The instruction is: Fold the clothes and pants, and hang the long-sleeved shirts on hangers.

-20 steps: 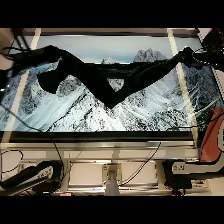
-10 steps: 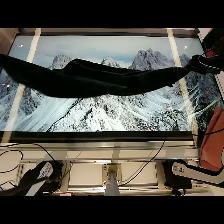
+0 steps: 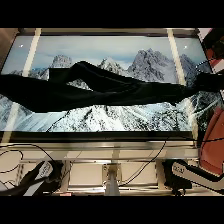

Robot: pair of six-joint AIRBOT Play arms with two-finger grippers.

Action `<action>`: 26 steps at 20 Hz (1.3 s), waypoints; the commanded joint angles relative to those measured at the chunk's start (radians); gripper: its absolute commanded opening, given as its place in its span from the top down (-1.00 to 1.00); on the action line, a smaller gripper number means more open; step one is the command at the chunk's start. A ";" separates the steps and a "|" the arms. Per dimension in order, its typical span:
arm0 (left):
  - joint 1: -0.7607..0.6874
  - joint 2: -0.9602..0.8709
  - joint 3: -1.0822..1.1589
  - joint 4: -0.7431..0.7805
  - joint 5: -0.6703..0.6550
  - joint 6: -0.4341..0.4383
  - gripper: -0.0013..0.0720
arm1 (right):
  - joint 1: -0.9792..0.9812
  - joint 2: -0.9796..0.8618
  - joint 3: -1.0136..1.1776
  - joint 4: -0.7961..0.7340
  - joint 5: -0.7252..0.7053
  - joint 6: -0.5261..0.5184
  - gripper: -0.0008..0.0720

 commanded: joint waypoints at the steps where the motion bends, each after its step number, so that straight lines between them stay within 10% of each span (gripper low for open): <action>1: 0.005 -0.107 0.000 0.089 -0.134 -0.040 0.89 | 0.001 0.011 -0.029 -0.014 0.060 0.000 0.86; 13: -0.103 -0.542 0.000 0.057 -0.106 -0.040 0.89 | 0.000 0.045 -0.745 -0.016 -0.111 0.010 0.86; 22: -0.109 -0.542 0.001 -0.164 0.182 -0.040 0.83 | 0.000 0.045 -0.784 0.018 -0.264 0.018 0.86; 23: -0.109 -0.542 0.001 -0.163 0.189 -0.035 0.41 | 0.000 0.045 -0.784 0.019 -0.273 0.022 0.86; 24: -0.104 -0.540 0.001 -0.160 0.173 -0.036 -0.65 | 0.000 0.045 -0.784 0.019 -0.279 0.037 0.86; 25: -0.095 -0.534 0.001 -0.137 0.150 -0.037 -0.90 | 0.000 0.045 -0.784 0.019 -0.278 0.043 0.86; 26: -0.079 -0.525 0.000 -0.094 0.115 -0.037 -0.65 | 0.000 0.045 -0.784 0.024 -0.277 0.043 0.86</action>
